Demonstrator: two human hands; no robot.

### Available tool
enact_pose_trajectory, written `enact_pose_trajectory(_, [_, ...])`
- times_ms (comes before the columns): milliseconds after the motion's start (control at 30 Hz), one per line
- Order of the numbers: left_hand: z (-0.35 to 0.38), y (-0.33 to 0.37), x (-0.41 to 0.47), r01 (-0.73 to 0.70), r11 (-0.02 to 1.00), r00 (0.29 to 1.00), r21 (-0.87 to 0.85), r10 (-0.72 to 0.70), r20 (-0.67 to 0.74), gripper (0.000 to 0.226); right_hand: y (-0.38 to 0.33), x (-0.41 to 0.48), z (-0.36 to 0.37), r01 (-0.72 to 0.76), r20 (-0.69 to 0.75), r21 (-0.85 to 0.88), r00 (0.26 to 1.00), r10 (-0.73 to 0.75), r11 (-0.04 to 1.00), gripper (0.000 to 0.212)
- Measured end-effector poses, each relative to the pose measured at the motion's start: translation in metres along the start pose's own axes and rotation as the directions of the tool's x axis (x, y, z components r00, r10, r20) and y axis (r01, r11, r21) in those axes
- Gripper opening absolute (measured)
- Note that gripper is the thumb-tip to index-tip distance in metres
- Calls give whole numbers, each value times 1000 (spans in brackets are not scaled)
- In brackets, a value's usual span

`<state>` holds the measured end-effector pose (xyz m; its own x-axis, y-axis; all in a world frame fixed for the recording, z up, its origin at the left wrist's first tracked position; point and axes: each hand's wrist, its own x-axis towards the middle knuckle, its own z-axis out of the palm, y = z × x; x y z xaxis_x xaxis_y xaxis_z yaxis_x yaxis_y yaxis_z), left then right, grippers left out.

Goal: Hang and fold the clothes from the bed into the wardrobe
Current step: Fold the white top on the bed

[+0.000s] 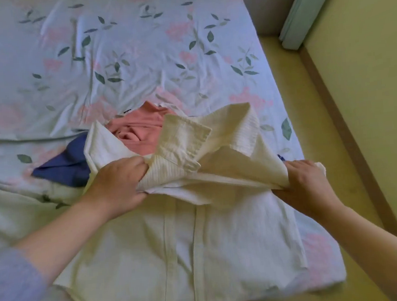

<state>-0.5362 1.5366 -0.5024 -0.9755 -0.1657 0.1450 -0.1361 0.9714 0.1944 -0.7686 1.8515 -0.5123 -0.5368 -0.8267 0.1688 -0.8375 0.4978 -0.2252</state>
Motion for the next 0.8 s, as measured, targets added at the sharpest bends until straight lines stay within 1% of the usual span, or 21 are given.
enact_pose_trajectory(33, [11,9,-20,13,1000,996,28,-15,91,30,-3,-25,12,3,72,-35,997,-1,999,32])
enact_pose_trajectory(67, [24,16,-39,50,995,971,85,-68,228,32,-7,-50,25,6,207,-100,978,14,995,33])
enact_pose_trajectory(100, [39,21,-60,99,982,919,158,-151,363,33,-11,-75,39,20,396,-166,917,48,986,46])
enact_pose_trajectory(133, [56,24,-81,151,964,834,220,-244,495,38,-14,-97,54,36,588,-209,803,96,977,60])
enact_pose_trajectory(167, [70,28,-102,209,945,725,253,-323,608,47,-16,-118,67,34,710,-229,689,143,973,70])
enact_pose_trajectory(200, [80,32,-121,282,927,643,248,-374,669,53,-22,-134,76,-1,761,-237,621,186,971,75])
enact_pose_trajectory(233, [86,36,-133,367,904,612,217,-411,675,53,-28,-144,82,-59,761,-231,611,218,971,75])
enact_pose_trajectory(300, [87,46,-146,504,859,635,93,-441,634,41,-44,-156,87,-203,731,-174,629,264,964,70])
enact_pose_trajectory(367, [88,52,-148,562,827,701,-23,-461,544,21,-59,-158,87,-292,669,-118,683,294,949,67])
enact_pose_trajectory(400, [85,55,-147,573,816,721,-70,-462,516,12,-67,-156,85,-308,661,-98,691,293,946,65])
enact_pose_trajectory(433, [81,56,-144,586,802,745,-120,-474,469,13,-72,-151,85,-324,650,-70,703,290,943,64])
enact_pose_trajectory(500, [78,55,-134,597,775,793,-205,-531,301,22,-75,-138,92,-341,630,-23,725,278,940,64])
enact_pose_trajectory(533, [78,55,-130,608,758,794,-236,-578,187,25,-76,-130,95,-352,624,-6,731,278,936,64])
enact_pose_trajectory(567, [78,56,-126,633,727,767,-265,-635,92,26,-78,-124,98,-366,614,13,737,281,931,64])
enact_pose_trajectory(600, [80,56,-122,656,697,734,-291,-678,32,24,-81,-118,102,-384,603,33,744,288,923,63])
enact_pose_trajectory(633, [83,57,-120,670,678,714,-302,-700,13,19,-83,-114,105,-407,592,45,747,304,912,62])
enact_pose_trajectory(667, [86,58,-118,675,685,719,-274,-694,37,11,-86,-111,107,-435,575,48,748,331,899,60])
enact_pose_trajectory(700, [90,58,-117,683,704,728,-193,-679,97,15,-86,-108,109,-471,552,46,747,371,881,57])
enact_pose_trajectory(733, [95,56,-116,695,715,713,-77,-670,208,32,-84,-107,110,-522,529,45,736,423,852,54])
enact_pose_trajectory(767, [97,55,-116,721,692,642,35,-687,342,47,-81,-106,111,-584,511,48,711,483,810,52])
enact_pose_trajectory(800, [99,54,-115,767,629,519,128,-726,451,56,-75,-107,110,-649,504,47,672,543,760,50])
